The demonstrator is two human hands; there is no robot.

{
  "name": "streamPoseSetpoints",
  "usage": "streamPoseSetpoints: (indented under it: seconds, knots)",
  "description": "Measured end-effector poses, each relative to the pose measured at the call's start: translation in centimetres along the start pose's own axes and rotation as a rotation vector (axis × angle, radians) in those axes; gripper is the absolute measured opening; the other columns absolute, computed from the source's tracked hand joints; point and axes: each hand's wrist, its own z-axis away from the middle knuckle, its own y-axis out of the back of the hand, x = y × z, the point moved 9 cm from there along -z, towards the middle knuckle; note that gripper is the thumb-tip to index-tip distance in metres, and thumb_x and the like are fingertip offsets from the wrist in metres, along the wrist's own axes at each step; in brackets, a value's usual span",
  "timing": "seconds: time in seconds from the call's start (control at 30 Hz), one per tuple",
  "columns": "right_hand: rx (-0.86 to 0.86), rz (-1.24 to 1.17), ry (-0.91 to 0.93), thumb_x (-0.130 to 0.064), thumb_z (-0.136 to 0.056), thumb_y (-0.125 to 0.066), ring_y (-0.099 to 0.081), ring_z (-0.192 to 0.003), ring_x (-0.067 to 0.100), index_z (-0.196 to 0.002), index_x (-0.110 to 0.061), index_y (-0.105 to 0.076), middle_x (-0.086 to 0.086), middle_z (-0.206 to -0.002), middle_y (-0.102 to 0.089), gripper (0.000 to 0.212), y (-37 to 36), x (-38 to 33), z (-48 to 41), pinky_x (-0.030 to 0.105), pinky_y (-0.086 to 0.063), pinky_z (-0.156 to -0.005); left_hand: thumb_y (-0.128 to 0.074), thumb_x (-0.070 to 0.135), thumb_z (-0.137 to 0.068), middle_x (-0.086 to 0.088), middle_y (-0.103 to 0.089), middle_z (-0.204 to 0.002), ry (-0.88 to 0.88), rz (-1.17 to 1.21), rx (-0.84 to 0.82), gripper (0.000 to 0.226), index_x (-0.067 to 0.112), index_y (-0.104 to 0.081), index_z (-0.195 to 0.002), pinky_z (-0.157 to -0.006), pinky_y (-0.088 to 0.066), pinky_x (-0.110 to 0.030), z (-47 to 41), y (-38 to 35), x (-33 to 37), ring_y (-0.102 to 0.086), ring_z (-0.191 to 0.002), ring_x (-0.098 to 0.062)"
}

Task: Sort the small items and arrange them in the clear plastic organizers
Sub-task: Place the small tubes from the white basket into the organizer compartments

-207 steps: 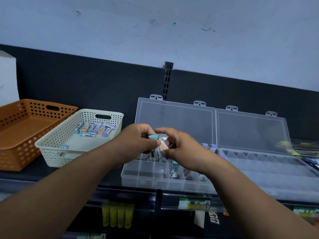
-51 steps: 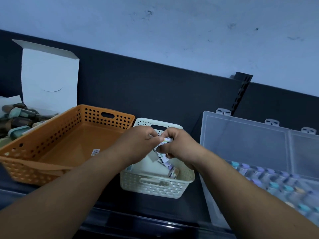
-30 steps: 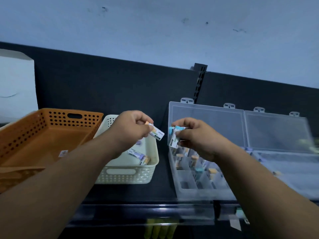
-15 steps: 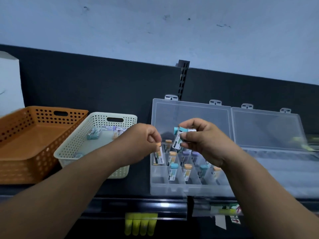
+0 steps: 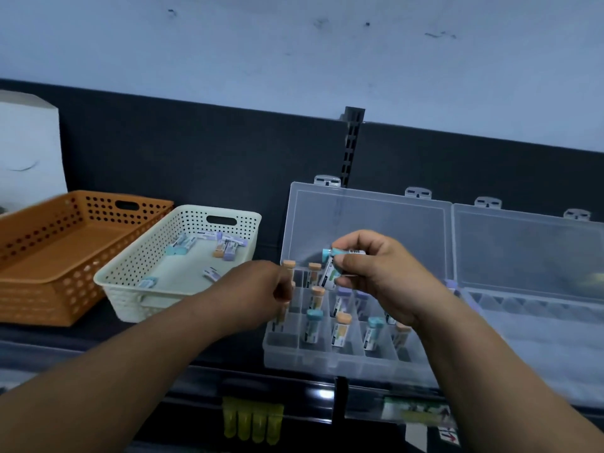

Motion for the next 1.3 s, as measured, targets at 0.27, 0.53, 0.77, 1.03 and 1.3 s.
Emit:
streamPoseSetpoints:
  seconds: [0.27,0.53,0.77,1.03,1.3]
  knots:
    - [-0.054,0.029,0.001,0.004,-0.087,-0.062,-0.061,-0.075,0.015,-0.084,-0.01,-0.065,0.01,-0.088,-0.064,0.015,-1.0,0.3,-0.6,0.025,-0.057,-0.069,-0.063,0.022,-0.085,0.01,-0.063,-0.09,-0.011,-0.097,0.008,0.008,0.03,-0.065,-0.086,-0.074,-0.048,-0.026,0.2,-0.9,-0.2,-0.058,-0.084,-0.01]
    - [-0.095,0.06,0.012,0.003,-0.087,-0.063,-0.063,-0.074,0.016,-0.086,-0.011,-0.066,0.009,-0.086,-0.067,0.014,-1.5,0.8,-0.5,0.026,-0.054,-0.066,-0.071,0.029,-0.08,0.012,-0.056,-0.086,0.005,-0.063,0.011,0.018,0.026,-0.066,-0.098,-0.07,-0.046,-0.026,0.5,-0.6,0.0,-0.055,-0.082,-0.008]
    - [-0.073,-0.112,0.007,0.004,-0.087,-0.061,-0.065,-0.069,0.016,-0.088,-0.01,-0.066,0.009,-0.084,-0.067,0.014,-1.5,0.7,-0.6,0.025,-0.054,-0.064,-0.077,0.026,-0.078,0.004,-0.065,-0.097,0.116,0.492,0.027,0.031,0.021,-0.059,-0.103,-0.068,-0.056,-0.023,0.7,1.0,1.5,-0.065,-0.085,-0.009]
    - [-0.067,-0.295,-0.013,0.007,-0.087,-0.059,-0.066,-0.068,0.022,-0.093,-0.003,-0.064,0.018,-0.085,-0.066,0.012,-1.4,0.2,-0.2,0.025,-0.056,-0.059,-0.075,0.02,-0.081,-0.009,-0.07,-0.081,0.17,0.737,0.116,0.022,0.01,-0.059,-0.094,-0.072,-0.055,-0.037,0.5,1.0,2.5,-0.065,-0.068,-0.014]
    - [-0.047,-0.301,-0.034,0.0,-0.095,-0.052,-0.07,-0.075,0.019,-0.099,-0.006,-0.065,0.015,-0.088,-0.073,0.015,0.0,0.3,-0.4,0.024,-0.057,-0.064,-0.065,0.013,-0.089,-0.011,-0.068,-0.085,0.126,0.716,0.052,0.013,0.021,-0.065,-0.099,-0.076,-0.055,-0.035,0.4,1.6,2.8,-0.063,-0.074,-0.017]
